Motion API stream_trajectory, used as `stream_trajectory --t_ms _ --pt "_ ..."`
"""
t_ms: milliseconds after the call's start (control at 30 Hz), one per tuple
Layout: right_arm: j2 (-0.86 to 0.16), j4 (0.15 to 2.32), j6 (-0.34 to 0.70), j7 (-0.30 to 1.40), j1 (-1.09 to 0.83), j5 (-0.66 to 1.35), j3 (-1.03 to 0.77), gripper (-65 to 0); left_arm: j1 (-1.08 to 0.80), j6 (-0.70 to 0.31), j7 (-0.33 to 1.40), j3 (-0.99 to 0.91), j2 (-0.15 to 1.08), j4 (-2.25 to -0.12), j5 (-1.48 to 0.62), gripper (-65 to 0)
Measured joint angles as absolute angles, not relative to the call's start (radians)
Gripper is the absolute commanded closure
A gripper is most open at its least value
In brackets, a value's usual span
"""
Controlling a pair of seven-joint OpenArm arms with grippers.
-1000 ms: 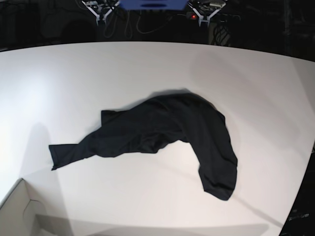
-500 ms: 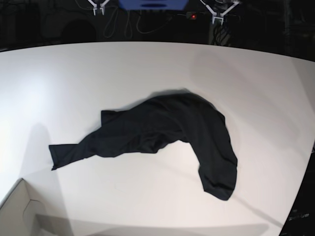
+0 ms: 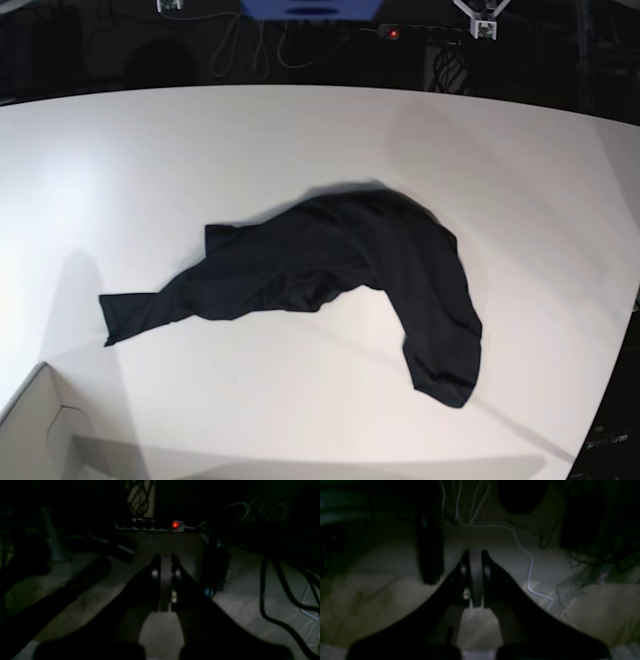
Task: Layout the t-shirt on the table in an organized manner, then fold the t-shirt properly
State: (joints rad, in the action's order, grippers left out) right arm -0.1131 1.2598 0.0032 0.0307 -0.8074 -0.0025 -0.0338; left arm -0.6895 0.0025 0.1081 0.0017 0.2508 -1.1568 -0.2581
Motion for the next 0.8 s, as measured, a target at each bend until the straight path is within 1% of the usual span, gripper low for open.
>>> stream_trajectory --t_ms 100,267,367,433,500,567,600,700,800 --pt "-0.116 1.384 0.004 0.024 -0.868 -0.001 -0.078 0.0 -0.759 0.001 0.109 0.002 0.265 -1.291 -0.266 -0.2" --pt "-0.115 1.582 0.004 0.031 -0.95 -0.001 -0.084 0.0 -0.861 0.005 0.111 0.0 0.286 -1.53 -0.27 -0.1" --pt "-0.113 1.681 0.004 0.028 -0.972 -0.002 -0.093 0.0 -0.895 0.0 0.12 -0.006 0.285 -1.631 -0.266 -0.1" --pt "-0.11 1.736 0.004 0.028 -0.976 -0.001 -0.097 0.0 -0.915 -0.003 0.115 -0.046 0.282 -1.692 -0.266 -0.1" --pt "-0.102 1.785 0.004 0.058 -0.975 -0.001 -0.097 0.0 -0.922 0.001 0.115 -0.087 0.281 -1.735 -0.266 -0.1" --pt "-0.101 1.847 0.004 0.13 -0.97 -0.002 -0.094 0.0 -0.921 0.004 0.115 -0.109 0.282 -1.77 -0.267 -0.1" --pt "-0.091 1.885 0.003 0.196 -0.958 -0.004 -0.095 0.0 -0.922 -0.002 0.121 -0.119 0.28 -1.789 -0.27 -0.2" --pt "-0.046 1.998 0.007 0.281 -0.907 0.003 -0.095 0.0 -0.927 -0.002 0.123 -0.166 0.281 -1.851 -0.271 -0.4" --pt "-0.03 2.021 0.007 0.301 -0.849 0.002 -0.095 0.0 -0.925 0.001 0.121 -0.179 0.282 -1.899 -0.271 -0.4"
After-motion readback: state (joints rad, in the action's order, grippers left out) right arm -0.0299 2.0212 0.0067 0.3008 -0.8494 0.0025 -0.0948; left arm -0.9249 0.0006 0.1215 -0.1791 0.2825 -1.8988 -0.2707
